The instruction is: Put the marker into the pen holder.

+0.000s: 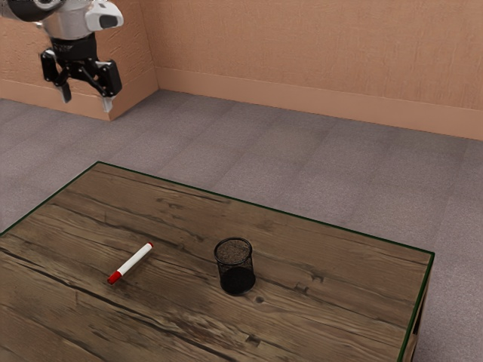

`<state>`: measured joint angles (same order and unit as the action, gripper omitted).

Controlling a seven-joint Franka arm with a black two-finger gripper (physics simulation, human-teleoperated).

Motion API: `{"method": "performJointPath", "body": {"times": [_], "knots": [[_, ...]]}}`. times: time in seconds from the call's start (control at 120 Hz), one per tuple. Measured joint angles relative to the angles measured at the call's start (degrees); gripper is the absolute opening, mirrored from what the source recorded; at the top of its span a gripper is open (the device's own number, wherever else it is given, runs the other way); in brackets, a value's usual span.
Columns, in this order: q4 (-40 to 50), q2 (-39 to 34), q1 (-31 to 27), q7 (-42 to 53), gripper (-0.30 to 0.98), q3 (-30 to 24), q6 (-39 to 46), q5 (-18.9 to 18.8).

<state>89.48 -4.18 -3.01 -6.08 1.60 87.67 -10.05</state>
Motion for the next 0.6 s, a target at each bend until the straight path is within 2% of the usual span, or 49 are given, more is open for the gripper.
{"method": "performJointPath", "body": {"times": [0.142,0.267,0.425,0.6], "knots": [[4.01,-2.53,0.70,-0.71,0.69,-0.91,0.59,0.45],[16.96,-6.89,-6.14,-1.20,0.69,-0.87,0.92,1.64],[28.48,3.05,-6.95,-0.85,0.69,-0.93,4.70,4.22],[30.62,14.94,-6.40,1.54,0.69,-1.40,13.93,5.92]]}}
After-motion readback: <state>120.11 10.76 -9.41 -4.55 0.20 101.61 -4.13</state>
